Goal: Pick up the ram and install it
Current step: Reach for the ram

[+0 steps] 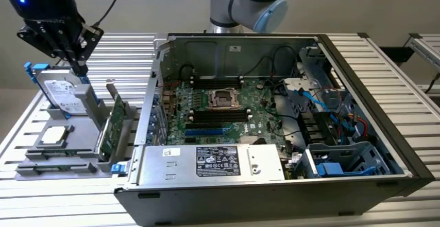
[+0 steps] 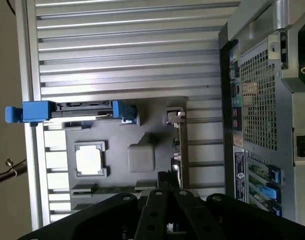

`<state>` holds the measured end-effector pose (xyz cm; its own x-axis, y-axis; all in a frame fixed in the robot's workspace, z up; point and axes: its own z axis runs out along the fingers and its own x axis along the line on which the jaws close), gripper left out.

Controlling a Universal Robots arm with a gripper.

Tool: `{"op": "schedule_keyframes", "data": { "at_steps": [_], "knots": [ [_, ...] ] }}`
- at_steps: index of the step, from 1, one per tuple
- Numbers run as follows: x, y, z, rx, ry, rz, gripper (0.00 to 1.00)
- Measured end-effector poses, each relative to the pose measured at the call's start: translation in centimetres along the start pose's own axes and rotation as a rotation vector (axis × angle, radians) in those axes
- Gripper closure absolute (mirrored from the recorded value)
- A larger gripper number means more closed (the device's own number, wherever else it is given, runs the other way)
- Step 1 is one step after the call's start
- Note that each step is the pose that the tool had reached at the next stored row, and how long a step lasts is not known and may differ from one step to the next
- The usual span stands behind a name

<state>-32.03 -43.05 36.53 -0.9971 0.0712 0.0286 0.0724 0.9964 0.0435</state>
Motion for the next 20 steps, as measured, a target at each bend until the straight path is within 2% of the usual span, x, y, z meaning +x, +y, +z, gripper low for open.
{"op": "schedule_keyframes", "data": {
  "at_steps": [20],
  "knots": [
    [5.2, -4.18, 1.05, 0.0, 0.0, 0.0, 0.89]
  ]
}}
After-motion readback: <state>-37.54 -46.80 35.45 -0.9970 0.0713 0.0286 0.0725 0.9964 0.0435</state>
